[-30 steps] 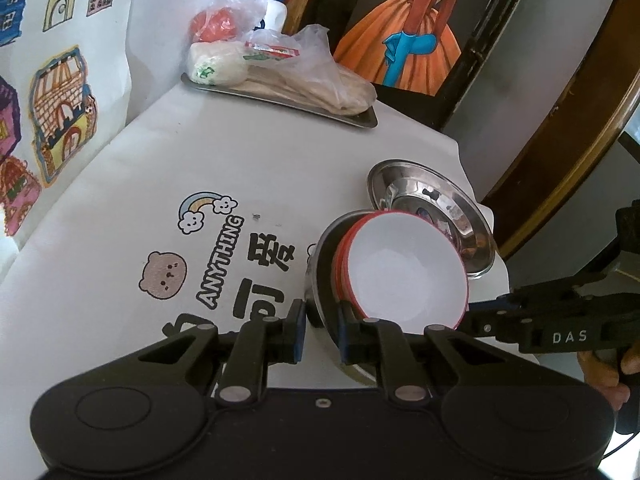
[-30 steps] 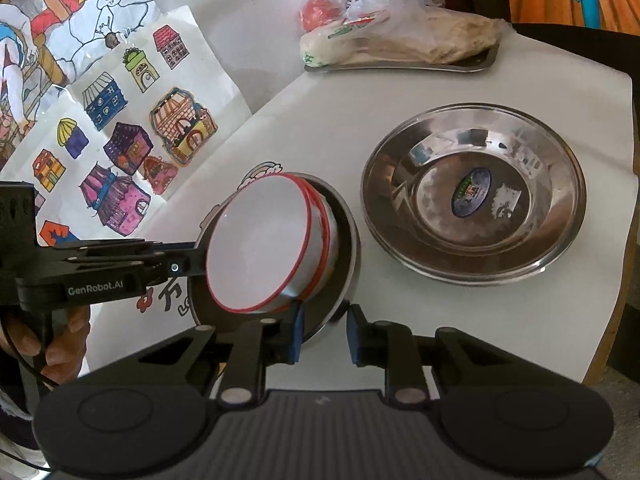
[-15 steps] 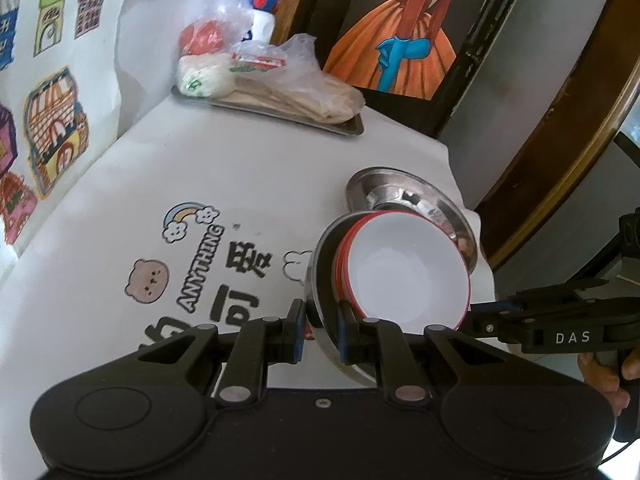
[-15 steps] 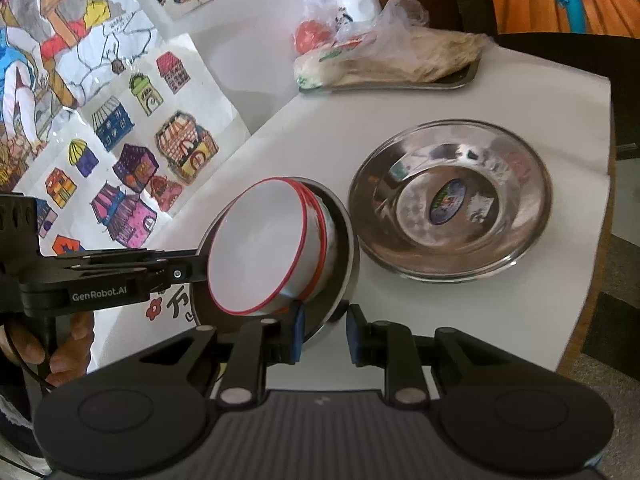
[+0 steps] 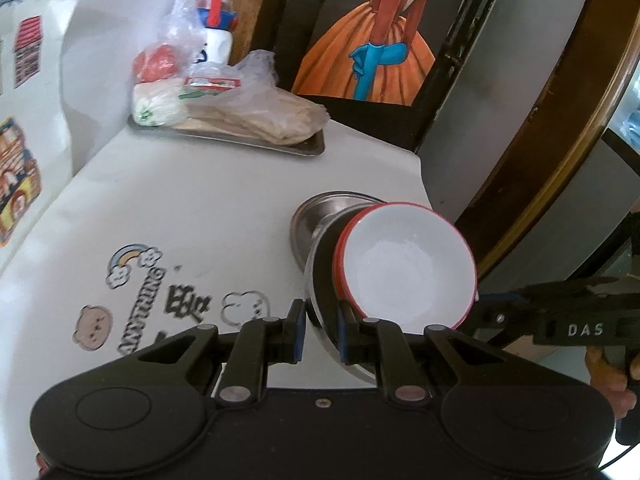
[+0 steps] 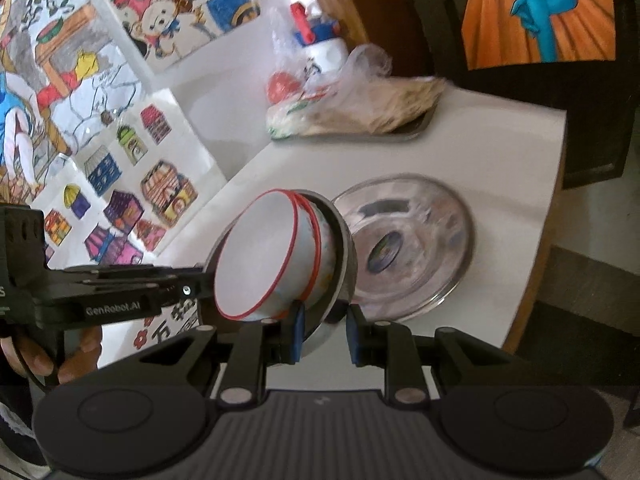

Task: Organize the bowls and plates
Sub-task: 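Lower the nested bowl stack onto the steel plates with both grippers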

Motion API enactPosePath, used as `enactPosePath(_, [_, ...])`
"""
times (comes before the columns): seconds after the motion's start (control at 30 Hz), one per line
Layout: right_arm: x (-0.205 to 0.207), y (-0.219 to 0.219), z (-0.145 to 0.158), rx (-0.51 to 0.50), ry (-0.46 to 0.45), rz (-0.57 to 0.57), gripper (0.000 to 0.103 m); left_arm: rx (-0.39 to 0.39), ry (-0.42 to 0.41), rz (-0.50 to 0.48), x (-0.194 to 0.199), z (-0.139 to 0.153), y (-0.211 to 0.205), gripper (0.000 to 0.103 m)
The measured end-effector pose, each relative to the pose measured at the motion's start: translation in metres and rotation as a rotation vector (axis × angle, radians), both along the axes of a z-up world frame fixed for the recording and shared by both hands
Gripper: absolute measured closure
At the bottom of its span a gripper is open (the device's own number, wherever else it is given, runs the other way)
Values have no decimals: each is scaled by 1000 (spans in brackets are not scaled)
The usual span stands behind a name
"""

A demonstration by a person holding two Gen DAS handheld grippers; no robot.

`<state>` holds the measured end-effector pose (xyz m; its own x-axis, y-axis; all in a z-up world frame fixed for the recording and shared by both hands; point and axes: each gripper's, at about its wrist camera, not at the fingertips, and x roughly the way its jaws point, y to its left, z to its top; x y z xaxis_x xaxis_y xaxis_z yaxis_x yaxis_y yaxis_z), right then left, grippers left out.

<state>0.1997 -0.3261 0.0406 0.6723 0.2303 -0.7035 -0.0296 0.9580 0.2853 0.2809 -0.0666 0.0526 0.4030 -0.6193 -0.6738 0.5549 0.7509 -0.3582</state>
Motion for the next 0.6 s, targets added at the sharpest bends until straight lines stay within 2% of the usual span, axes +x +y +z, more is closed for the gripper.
enactPosePath(0.23, [16,-28,-5,-9,-3,-40,78,-22,35,0,18,-11,-31,88])
enactPosePath(0.6, [38,-53,-25,22,31,-66,79,2,17,-2,46,-15,-62,88])
